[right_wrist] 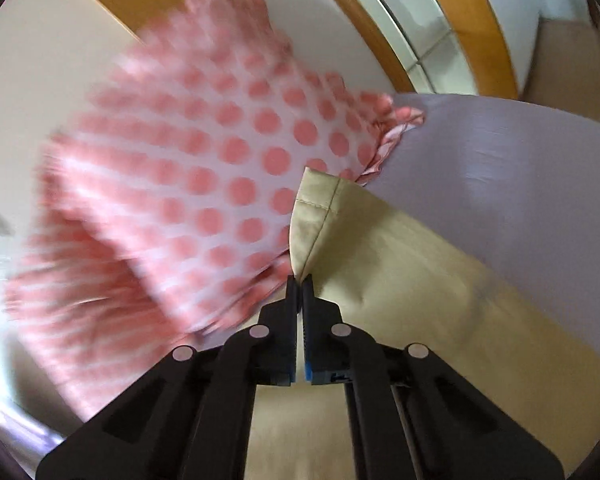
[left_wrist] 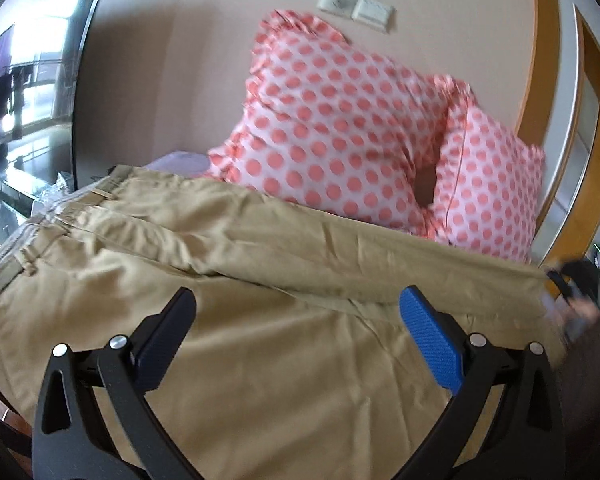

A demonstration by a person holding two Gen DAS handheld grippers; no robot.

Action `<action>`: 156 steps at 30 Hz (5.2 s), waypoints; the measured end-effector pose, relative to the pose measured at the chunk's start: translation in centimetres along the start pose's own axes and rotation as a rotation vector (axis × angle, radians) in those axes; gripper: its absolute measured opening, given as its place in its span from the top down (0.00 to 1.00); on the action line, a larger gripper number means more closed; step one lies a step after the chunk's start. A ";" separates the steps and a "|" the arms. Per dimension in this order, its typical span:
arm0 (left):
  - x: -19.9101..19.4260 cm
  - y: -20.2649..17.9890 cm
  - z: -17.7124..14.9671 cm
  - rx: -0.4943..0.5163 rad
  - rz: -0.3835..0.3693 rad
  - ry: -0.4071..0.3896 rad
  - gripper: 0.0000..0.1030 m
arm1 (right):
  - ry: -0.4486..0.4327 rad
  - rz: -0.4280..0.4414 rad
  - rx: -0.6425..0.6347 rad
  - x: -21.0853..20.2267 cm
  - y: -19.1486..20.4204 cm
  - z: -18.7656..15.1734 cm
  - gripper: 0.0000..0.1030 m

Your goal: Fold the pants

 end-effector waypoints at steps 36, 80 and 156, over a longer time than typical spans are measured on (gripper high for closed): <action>20.2 11.0 6.7 -0.320 0.158 0.413 0.93 | 0.028 0.174 0.212 -7.2 -5.9 -4.9 0.98; -10.6 15.8 -10.8 -0.386 0.158 -0.012 0.13 | 0.181 0.532 -0.572 -6.3 19.4 -19.1 0.97; -7.1 15.2 -12.1 -0.418 0.096 0.096 0.08 | 0.391 0.062 -0.032 -4.0 0.9 -15.6 0.58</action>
Point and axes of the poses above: each gripper's, at about its wrist camera, not at the fingertips, and x roughly the way its jaws point, y to its left, z to its top, the point moved 8 cm from there along x, roughly the way its jaws point, and after that the axes turned 6 degrees about z, right-handed, at the moved point
